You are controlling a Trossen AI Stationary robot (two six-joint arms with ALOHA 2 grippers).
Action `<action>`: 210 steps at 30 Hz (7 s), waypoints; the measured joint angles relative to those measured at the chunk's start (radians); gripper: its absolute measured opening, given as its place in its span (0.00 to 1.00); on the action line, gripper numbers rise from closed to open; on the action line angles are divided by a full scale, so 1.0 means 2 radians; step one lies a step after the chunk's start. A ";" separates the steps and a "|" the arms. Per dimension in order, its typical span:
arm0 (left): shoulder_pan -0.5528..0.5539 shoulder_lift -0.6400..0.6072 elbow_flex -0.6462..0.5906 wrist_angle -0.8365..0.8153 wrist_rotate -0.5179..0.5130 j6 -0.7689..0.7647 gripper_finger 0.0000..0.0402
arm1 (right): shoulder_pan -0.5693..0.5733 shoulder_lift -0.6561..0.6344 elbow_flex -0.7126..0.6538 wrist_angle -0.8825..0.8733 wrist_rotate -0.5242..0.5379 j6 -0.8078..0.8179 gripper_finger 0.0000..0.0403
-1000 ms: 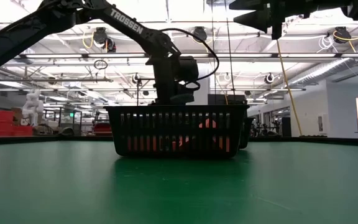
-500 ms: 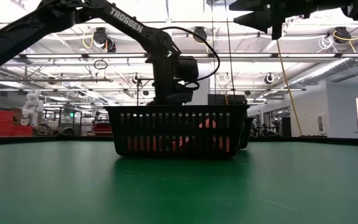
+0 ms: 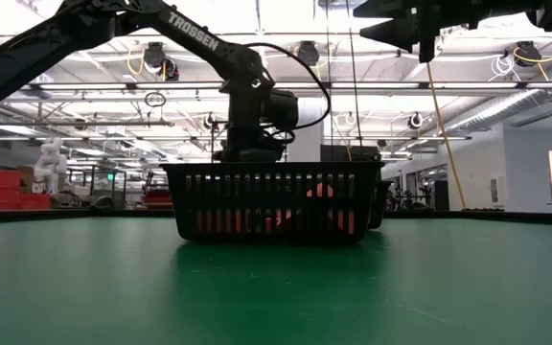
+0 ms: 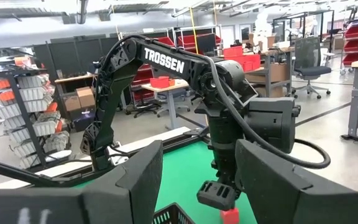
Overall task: Sort & place blocks by color
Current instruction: Put the red block into the top left black bin, then return to Home Position
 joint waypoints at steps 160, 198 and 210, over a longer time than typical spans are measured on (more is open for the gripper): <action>-0.330 -0.394 -0.605 0.139 0.070 -0.180 0.79 | 0.017 0.000 0.000 -0.001 0.002 0.017 0.49; -0.231 -0.349 -0.379 0.255 0.059 -0.098 0.32 | 0.016 0.000 0.000 0.006 0.002 0.008 0.49; -0.196 -0.278 -0.379 0.291 0.059 -0.062 0.63 | 0.016 0.000 0.000 0.000 0.002 0.007 0.49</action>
